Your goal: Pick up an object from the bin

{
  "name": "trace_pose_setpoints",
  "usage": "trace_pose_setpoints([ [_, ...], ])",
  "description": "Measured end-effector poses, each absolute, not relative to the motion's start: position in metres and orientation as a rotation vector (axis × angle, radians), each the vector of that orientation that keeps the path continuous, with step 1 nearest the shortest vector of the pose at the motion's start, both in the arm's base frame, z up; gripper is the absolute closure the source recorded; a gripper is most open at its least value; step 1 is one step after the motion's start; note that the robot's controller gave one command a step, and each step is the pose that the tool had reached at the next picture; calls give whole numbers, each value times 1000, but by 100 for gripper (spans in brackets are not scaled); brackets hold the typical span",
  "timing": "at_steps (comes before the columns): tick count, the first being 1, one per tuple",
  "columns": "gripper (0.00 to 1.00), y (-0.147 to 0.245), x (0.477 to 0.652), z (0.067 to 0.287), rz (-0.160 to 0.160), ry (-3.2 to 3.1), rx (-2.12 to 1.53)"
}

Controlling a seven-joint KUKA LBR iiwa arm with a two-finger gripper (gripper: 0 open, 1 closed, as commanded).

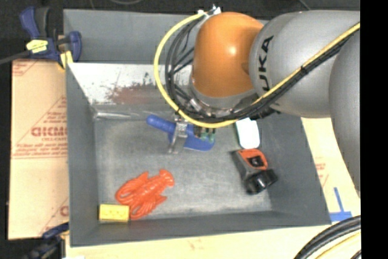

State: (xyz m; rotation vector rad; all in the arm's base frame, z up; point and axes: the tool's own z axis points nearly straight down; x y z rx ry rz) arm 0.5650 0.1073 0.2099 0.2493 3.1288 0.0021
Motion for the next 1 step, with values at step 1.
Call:
trace_pose_setpoints([
  [1, 100, 107, 565, 210, 1, 3130, 249],
])
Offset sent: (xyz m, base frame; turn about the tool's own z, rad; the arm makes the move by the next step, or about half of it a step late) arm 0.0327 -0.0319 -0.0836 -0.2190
